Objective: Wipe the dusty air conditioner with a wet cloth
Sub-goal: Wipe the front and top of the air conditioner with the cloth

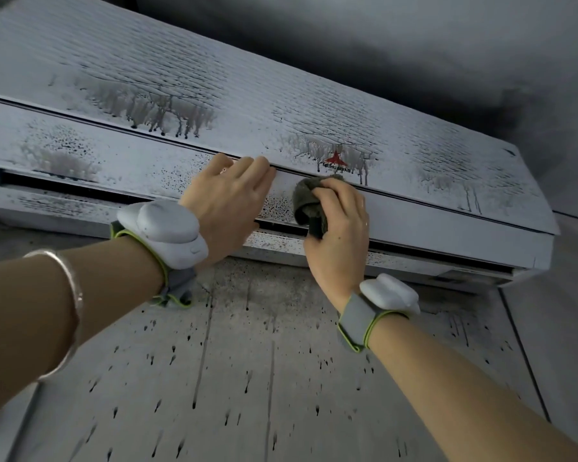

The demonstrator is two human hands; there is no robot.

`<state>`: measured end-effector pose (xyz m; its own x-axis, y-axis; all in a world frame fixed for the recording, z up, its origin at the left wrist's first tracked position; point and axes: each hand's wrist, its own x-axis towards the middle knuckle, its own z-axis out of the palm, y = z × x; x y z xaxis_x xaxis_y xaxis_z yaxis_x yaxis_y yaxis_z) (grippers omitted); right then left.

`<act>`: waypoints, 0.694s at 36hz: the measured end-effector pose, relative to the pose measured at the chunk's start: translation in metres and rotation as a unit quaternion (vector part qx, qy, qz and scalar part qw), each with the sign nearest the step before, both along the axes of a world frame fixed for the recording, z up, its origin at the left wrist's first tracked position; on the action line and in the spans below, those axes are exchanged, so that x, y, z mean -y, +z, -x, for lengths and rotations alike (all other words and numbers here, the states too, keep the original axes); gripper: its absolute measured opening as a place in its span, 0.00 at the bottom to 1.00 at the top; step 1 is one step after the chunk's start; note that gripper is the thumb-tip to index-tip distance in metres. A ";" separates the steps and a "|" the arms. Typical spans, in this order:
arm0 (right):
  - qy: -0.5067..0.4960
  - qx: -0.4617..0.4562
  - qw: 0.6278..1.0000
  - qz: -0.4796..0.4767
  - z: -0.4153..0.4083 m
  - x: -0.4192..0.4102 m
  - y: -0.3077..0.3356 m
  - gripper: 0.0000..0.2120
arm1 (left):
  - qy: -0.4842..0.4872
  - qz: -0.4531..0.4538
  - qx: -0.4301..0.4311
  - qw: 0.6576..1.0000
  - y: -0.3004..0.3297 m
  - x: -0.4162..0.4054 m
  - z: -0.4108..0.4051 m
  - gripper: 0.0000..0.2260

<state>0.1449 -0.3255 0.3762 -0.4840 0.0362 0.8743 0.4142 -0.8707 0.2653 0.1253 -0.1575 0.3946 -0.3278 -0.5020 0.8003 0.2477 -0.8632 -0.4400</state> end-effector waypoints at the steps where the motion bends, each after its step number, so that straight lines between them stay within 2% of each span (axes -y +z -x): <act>1: 0.000 -0.003 1.000 0.003 0.001 0.000 0.000 0.20 | -0.007 0.002 -0.006 1.000 -0.002 -0.005 0.001 0.33; 5: -0.010 -0.010 1.000 0.013 0.003 0.002 -0.001 0.20 | -0.034 0.017 -0.023 0.999 -0.008 -0.031 0.006 0.35; 9: -0.020 -0.026 0.999 0.024 0.002 0.002 -0.009 0.22 | -0.027 0.017 -0.030 0.999 -0.006 -0.052 0.012 0.31; 15: -0.088 -0.050 0.993 0.061 -0.007 0.011 -0.034 0.25 | -0.022 -0.010 -0.021 0.999 0.001 -0.061 0.013 0.28; 19: -0.132 -0.040 0.987 0.081 0.001 0.015 -0.026 0.26 | -0.017 -0.030 -0.019 0.999 0.003 -0.062 0.011 0.28; 25: -0.096 -0.025 0.993 0.060 0.011 0.002 -0.004 0.24 | -0.021 -0.053 -0.015 0.998 0.005 -0.067 0.009 0.28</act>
